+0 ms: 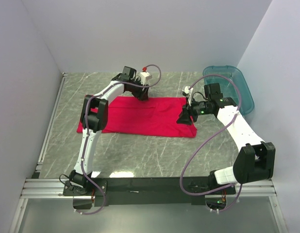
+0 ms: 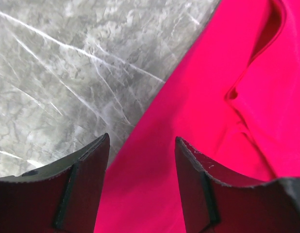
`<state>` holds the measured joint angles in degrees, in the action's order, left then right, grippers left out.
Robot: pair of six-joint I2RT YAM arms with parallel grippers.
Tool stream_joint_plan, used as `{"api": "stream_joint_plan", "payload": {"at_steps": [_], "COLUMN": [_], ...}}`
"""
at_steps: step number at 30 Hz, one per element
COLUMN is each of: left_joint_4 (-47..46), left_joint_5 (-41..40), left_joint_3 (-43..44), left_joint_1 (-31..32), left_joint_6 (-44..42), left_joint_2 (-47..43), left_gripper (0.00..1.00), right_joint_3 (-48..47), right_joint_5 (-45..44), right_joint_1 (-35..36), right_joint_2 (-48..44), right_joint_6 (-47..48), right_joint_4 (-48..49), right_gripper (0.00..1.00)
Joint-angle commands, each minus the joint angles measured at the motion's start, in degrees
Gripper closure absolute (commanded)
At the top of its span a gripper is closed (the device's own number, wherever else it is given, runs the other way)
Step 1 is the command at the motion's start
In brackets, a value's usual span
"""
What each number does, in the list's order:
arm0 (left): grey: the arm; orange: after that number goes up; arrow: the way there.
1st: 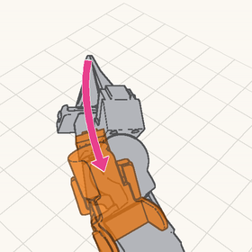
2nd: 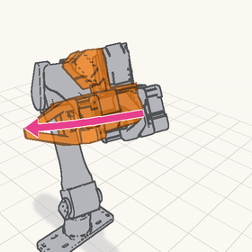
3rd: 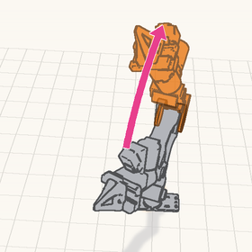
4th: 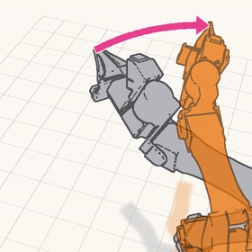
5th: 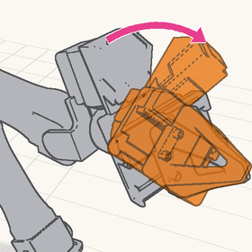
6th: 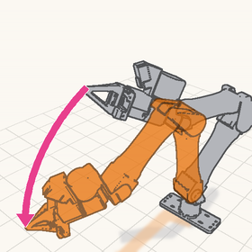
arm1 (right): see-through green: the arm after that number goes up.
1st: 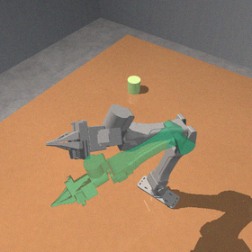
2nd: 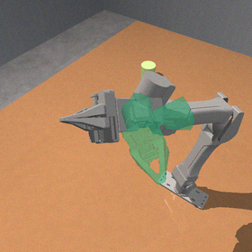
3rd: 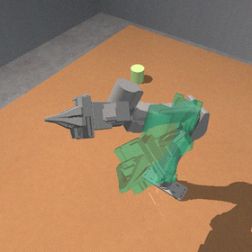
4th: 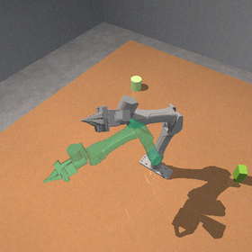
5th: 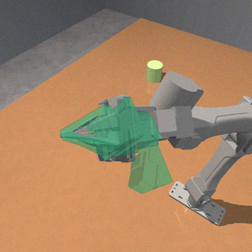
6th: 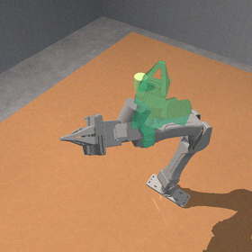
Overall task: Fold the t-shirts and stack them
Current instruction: Fold the tshirt
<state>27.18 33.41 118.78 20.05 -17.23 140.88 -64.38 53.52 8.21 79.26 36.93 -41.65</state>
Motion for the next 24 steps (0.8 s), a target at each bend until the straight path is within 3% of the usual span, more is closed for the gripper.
{"api": "stream_joint_plan", "payload": {"at_steps": [1,14,23,24], "left_joint_4": [-0.7,-0.9,0.3,0.3], "left_joint_5": [2.4,1.5,2.2,2.2], "left_joint_3": [1.3,0.7,0.7,0.5], "left_joint_1": [0.2,0.2,0.1,0.1], "left_joint_6": [0.3,2.9,2.5,2.5], "left_joint_2": [0.5,1.2,0.8,0.4], "left_gripper": [0.39,0.49,0.8,0.88], "right_joint_3": [-0.3,-0.5,-0.7,-0.7], "right_joint_5": [1.8,2.6,3.2,3.2], "right_joint_1": [-0.5,-0.8,-1.3,-1.4], "right_joint_2": [0.1,-0.9,-0.8,-0.8], "right_joint_6": [0.7,0.3,0.6,0.7], "right_joint_4": [-0.4,-0.5,-1.0,-1.1], "right_gripper": [0.47,0.47,0.47,0.47]}}
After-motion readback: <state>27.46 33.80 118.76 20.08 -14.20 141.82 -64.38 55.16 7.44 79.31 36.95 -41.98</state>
